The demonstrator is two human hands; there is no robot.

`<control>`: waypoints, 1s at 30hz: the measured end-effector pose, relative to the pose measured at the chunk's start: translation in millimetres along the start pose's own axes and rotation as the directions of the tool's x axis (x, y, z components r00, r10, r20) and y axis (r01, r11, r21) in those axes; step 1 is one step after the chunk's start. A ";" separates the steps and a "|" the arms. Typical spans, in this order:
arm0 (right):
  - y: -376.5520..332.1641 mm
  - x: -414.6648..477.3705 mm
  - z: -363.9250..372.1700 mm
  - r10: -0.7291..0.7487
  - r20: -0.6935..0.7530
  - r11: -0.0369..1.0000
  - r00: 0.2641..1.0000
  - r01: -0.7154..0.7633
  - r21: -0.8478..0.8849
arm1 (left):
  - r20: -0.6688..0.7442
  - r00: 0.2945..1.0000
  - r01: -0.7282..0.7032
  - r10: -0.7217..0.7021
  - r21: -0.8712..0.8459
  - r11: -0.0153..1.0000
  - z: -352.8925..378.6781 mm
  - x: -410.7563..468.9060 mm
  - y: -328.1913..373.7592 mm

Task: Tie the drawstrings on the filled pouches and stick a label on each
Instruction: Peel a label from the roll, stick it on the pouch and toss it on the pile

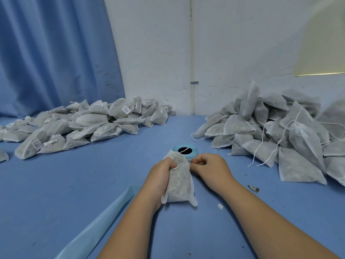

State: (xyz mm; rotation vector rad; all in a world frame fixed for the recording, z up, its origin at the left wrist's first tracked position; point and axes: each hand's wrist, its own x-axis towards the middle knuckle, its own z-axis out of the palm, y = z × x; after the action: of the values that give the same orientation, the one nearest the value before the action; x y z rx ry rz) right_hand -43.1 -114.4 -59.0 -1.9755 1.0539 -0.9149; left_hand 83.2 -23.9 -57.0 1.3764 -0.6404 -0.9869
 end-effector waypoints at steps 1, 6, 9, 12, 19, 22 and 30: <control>-0.1 0.6 -0.8 0.006 0.015 1.000 1.000 -0.006 0.011 | -0.003 1.000 0.005 -0.005 0.005 1.000 0.1 -0.1 0.3; -0.1 -0.5 -7.4 0.041 0.101 0.994 0.994 -0.051 0.096 | -0.016 0.999 0.033 -0.033 0.002 0.999 -0.4 0.0 1.0; -0.1 -0.5 -7.6 0.055 0.086 0.997 0.995 -0.060 0.057 | -0.020 0.999 0.027 -0.026 0.022 0.999 -1.3 -1.0 0.8; -0.7 -0.2 -4.9 0.041 0.043 0.999 0.998 -0.039 -0.035 | -0.033 0.999 0.017 -0.016 0.038 0.999 -0.7 -2.6 1.6; -3.4 -5.8 -26.2 0.114 -0.046 0.986 0.992 -0.118 -0.117 | -0.026 0.999 0.022 -0.021 0.061 0.998 1.1 -11.2 6.5; -4.1 -22.2 -48.4 0.129 -0.063 0.987 0.990 -0.135 -0.085 | -0.069 0.997 -0.036 0.042 0.087 0.996 0.9 -13.7 7.1; -19.2 -97.6 -114.5 0.010 -0.117 0.926 0.993 0.035 0.377 | 0.065 0.982 -0.181 0.176 0.094 0.979 45.3 -64.7 22.3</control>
State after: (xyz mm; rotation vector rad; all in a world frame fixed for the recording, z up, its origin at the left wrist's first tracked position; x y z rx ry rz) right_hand -171.5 -50.1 -10.6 -1.6240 0.8515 -1.1584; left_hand 17.9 7.4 -18.3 1.3555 -0.8502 -0.8612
